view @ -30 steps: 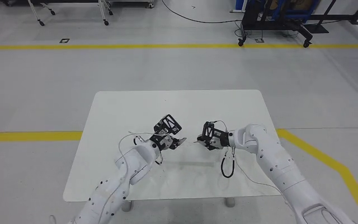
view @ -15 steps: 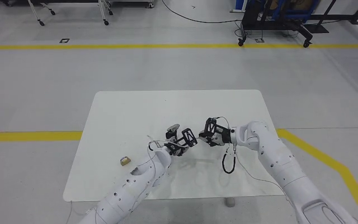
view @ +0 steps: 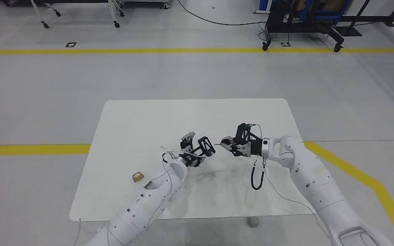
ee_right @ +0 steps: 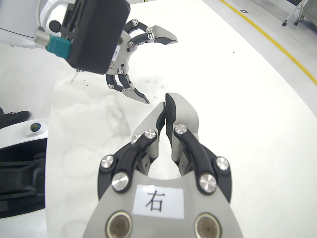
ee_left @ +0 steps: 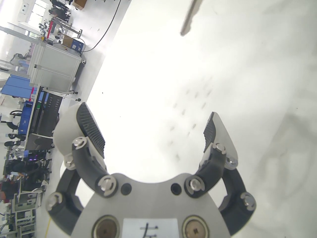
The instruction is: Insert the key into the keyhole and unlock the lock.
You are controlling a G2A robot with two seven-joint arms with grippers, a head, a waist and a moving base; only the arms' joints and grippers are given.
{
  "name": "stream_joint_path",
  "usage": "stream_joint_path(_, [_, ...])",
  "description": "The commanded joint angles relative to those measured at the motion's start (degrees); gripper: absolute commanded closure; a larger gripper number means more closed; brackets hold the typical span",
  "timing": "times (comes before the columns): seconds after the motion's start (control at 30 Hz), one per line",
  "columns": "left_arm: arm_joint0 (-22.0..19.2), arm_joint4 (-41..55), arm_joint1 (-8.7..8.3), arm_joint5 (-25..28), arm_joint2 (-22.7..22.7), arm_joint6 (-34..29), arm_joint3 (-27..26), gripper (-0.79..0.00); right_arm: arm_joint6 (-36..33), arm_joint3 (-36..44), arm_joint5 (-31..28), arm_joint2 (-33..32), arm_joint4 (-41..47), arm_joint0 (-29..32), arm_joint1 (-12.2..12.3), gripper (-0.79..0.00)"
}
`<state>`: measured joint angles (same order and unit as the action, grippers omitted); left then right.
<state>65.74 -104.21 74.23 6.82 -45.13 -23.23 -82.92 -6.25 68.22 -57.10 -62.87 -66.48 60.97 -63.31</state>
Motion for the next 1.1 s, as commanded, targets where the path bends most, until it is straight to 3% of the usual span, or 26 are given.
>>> stream_joint_path(0.0, [1.3,3.3,-0.28,-1.7,-3.0,1.4,-2.4,-0.785,-1.5,0.0,0.7,0.5,0.6,-0.2,-0.1,0.0])
stream_joint_path(0.23, [1.8,4.4,-0.46,-1.9,-4.1,1.5,-3.3,-0.785,-1.5,0.0,0.7,0.5,0.6,-0.2,-0.1,0.0])
stream_joint_path(0.3, [3.4,5.1,-0.77,-4.2,-6.2,4.6,-3.8,-0.785,-1.5,0.0,0.7,0.5,0.6,-0.2,-0.1,0.0])
stream_joint_path(0.37, [5.8,13.8,-1.34,-2.9,-11.2,10.8,-4.4,-0.785,-0.7,0.3,1.5,0.5,1.5,0.1,-0.2,0.0])
stream_joint_path(0.43, [7.9,27.2,-2.02,3.4,-17.6,18.1,-3.8,-0.785,1.0,0.1,2.7,0.2,4.4,0.4,-0.4,0.0])
stream_joint_path(0.5, [9.5,44.6,-2.67,16.5,-23.7,23.4,-0.1,-0.785,1.6,-1.0,3.8,0.6,7.2,0.0,-0.8,0.0])
stream_joint_path(0.53, [9.6,53.2,-3.01,24.9,-26.3,24.1,2.9,-0.785,1.9,-1.7,4.4,0.8,8.7,-0.3,-1.0,0.0])
stream_joint_path(0.6, [8.6,63.2,-3.63,35.1,-29.8,23.7,8.8,-0.785,2.5,-3.1,4.6,1.5,11.6,-1.1,-1.5,0.0])
stream_joint_path(0.67, [7.5,72.8,-3.71,44.9,-29.8,22.1,13.5,-0.785,3.1,-4.7,5.0,2.1,14.4,-1.8,-1.9,0.0])
stream_joint_path(0.73, [5.1,78.3,-3.8,51.2,-28.7,18.8,17.2,-0.785,3.4,-6.1,4.2,2.9,16.9,-2.6,-2.4,0.0])
stream_joint_path(0.93, [0.4,86.9,-4.55,51.2,-22.0,7.2,17.8,-0.785,3.9,-9.8,-0.9,5.6,22.4,-4.2,-3.5,0.0])
stream_joint_path(1.07, [-1.3,87.6,-4.99,51.2,-19.4,4.5,18.4,-0.674,5.0,-10.3,-0.9,8.0,26.7,-5.0,-4.0,0.0])
